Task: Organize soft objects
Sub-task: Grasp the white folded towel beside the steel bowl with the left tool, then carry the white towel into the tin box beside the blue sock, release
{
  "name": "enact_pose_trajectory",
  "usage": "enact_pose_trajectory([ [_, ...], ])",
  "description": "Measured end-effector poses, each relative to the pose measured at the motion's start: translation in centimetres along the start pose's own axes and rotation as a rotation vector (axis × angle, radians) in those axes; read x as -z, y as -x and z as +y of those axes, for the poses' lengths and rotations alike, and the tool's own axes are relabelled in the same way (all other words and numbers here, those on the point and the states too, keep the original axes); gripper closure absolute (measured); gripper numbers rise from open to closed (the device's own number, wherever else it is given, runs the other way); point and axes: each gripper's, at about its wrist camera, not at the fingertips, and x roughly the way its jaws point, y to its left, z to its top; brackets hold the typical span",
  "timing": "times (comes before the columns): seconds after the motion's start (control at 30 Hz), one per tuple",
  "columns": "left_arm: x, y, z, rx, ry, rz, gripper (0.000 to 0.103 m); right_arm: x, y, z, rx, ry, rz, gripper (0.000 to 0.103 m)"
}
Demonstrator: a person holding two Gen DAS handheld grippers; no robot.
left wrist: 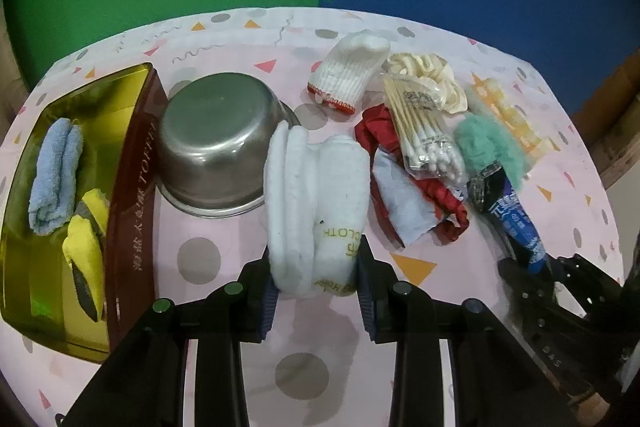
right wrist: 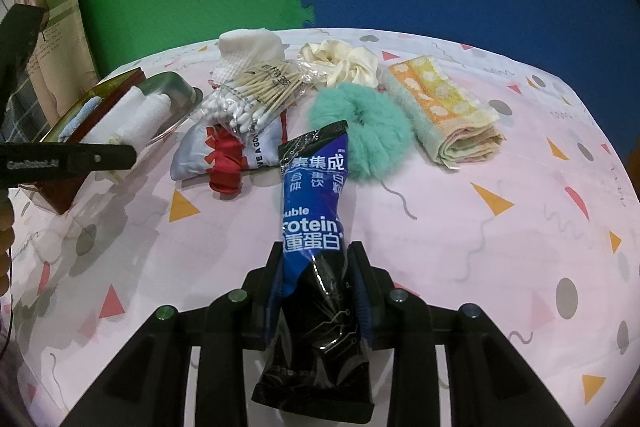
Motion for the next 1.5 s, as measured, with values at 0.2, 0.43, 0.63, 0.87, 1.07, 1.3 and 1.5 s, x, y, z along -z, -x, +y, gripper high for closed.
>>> enact_pose_trajectory([
  [0.2,-0.2,2.2,0.9,-0.033,0.002,-0.049,0.072,0.0,0.0,0.0,0.0,0.0,0.0,0.071],
  [0.43,-0.9,4.2,3.8,-0.07,0.063,-0.075,0.072,0.0,0.0,0.0,0.0,0.0,0.0,0.071],
  [0.63,-0.7,5.7,7.4,-0.128,0.112,-0.096,0.072,0.0,0.0,0.0,0.0,-0.001,0.0,0.071],
  [0.87,0.0,6.5,12.2,-0.198,0.182,-0.099,0.072,0.0,0.0,0.0,0.0,-0.001,-0.001,0.071],
  [1.07,1.1,6.4,15.3,-0.245,0.223,-0.077,0.071,0.0,0.0,0.0,0.001,0.0,-0.001,0.071],
  [1.3,2.5,6.0,17.4,-0.268,0.21,-0.049,0.071,0.0,0.0,0.0,0.009,0.007,0.001,0.071],
  [1.5,3.4,5.3,18.4,-0.26,0.206,-0.029,0.07,0.0,0.0,0.1,0.016,0.013,0.001,0.071],
])
